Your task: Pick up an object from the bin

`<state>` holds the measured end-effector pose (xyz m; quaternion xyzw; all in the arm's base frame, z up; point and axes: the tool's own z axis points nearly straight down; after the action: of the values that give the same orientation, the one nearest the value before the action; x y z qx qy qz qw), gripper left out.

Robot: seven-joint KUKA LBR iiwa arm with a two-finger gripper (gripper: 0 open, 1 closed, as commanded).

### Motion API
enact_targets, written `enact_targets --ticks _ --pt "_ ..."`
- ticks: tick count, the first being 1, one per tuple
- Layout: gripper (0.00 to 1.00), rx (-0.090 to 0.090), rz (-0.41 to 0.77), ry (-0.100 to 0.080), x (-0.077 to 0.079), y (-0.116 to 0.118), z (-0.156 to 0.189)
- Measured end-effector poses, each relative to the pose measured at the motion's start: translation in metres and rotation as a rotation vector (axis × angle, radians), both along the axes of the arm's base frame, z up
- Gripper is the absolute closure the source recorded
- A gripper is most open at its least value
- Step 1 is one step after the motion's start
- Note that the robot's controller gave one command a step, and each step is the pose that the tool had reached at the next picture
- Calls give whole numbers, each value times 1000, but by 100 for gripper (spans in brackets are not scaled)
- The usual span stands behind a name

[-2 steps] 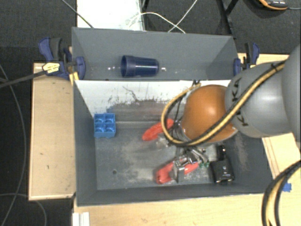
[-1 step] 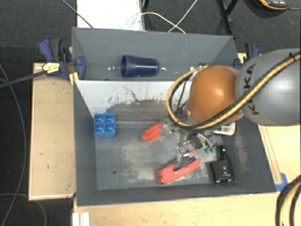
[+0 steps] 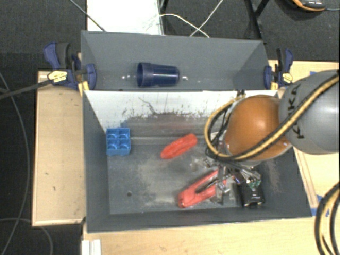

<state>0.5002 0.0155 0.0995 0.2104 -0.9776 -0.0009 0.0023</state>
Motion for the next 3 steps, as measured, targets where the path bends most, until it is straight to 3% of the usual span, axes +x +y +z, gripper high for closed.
enact_targets --ticks 1,2,3 --pt "0 5 248 -10 -8 8 -29" --pt "100 2 71 0 -11 3 -29" --pt "100 1 70 0 -11 3 -29"
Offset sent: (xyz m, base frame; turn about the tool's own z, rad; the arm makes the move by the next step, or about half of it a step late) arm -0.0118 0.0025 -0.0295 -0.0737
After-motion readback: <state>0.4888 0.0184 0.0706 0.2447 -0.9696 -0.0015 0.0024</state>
